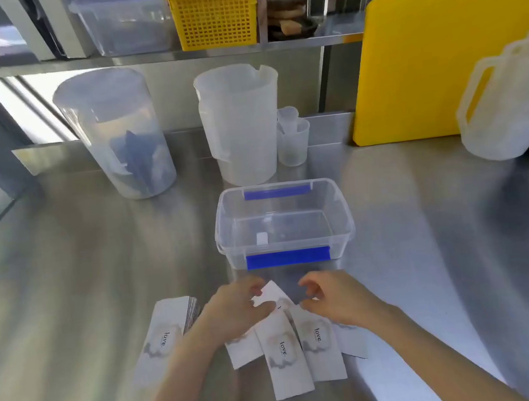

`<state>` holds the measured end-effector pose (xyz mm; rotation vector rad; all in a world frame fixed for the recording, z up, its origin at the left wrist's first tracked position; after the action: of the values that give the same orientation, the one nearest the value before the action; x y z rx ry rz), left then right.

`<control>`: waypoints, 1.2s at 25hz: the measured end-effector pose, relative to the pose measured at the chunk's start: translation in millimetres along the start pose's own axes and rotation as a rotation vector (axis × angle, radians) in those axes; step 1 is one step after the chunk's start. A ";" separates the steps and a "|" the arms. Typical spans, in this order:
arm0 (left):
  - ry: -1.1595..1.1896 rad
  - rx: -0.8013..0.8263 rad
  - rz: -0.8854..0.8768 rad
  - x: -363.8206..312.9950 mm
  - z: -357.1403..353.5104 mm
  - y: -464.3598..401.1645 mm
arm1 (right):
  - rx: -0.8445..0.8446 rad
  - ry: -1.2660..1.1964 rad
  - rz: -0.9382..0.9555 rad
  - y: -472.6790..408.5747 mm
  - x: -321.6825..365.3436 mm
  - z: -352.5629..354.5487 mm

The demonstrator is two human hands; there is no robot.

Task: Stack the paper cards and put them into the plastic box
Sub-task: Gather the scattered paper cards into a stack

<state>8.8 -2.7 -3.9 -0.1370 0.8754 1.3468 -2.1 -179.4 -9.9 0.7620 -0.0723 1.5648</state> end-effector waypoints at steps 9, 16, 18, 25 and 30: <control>-0.083 0.009 0.082 43.7 -47.0 -12.3 | 0.106 0.300 0.058 -31.8 16.5 -48.9; -0.151 -0.020 0.066 51.9 -52.8 -21.1 | 0.187 0.394 0.036 -47.8 24.9 -51.5; -0.155 -0.029 0.065 51.0 -54.0 -23.7 | 0.192 0.384 0.052 -50.8 24.5 -50.7; 0.390 -0.071 0.127 52.2 -52.2 -20.0 | 0.119 -0.087 0.056 -44.2 19.8 -38.9; 1.023 -0.114 0.233 48.0 -50.7 -13.2 | -0.018 -0.465 0.034 -34.4 7.4 -21.0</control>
<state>-4.9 3.4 -73.3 -0.8891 1.6959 1.5362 20.7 -157.2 -35.8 1.1019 -0.4411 1.3896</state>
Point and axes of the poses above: each hand's wrist, its own y-axis away from the middle knuckle, its own z-axis out of the back of the hand, x = y × z, the point moved 1 cm from there along -y, towards the middle knuckle, and after that the axes turned 3 degrees about y, right-handed, at the moved point
